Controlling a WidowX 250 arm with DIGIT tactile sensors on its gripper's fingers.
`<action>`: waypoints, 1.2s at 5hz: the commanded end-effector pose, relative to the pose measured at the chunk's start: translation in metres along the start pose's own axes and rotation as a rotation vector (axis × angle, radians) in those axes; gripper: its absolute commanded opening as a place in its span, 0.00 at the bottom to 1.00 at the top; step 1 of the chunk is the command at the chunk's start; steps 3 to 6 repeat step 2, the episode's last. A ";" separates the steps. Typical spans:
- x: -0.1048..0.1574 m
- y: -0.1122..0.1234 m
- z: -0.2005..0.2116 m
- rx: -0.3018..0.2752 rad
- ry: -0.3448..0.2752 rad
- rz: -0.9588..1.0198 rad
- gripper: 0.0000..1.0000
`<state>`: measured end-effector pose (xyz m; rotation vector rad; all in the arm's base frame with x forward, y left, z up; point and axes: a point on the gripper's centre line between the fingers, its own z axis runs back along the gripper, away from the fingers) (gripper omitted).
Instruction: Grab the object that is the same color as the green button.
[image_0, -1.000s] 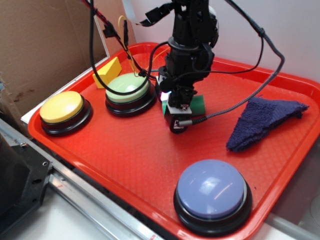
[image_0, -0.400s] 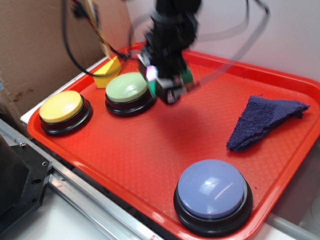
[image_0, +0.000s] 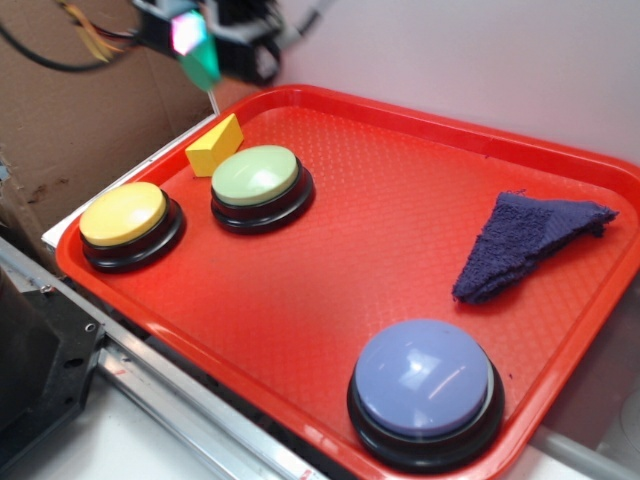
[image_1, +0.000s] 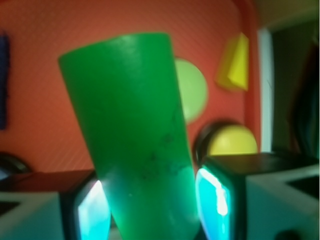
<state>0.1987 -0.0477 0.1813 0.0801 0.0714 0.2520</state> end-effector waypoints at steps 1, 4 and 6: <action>-0.046 0.005 0.100 -0.016 -0.218 -0.012 0.00; -0.050 0.010 0.117 -0.010 -0.235 -0.019 0.00; -0.050 0.010 0.117 -0.010 -0.235 -0.019 0.00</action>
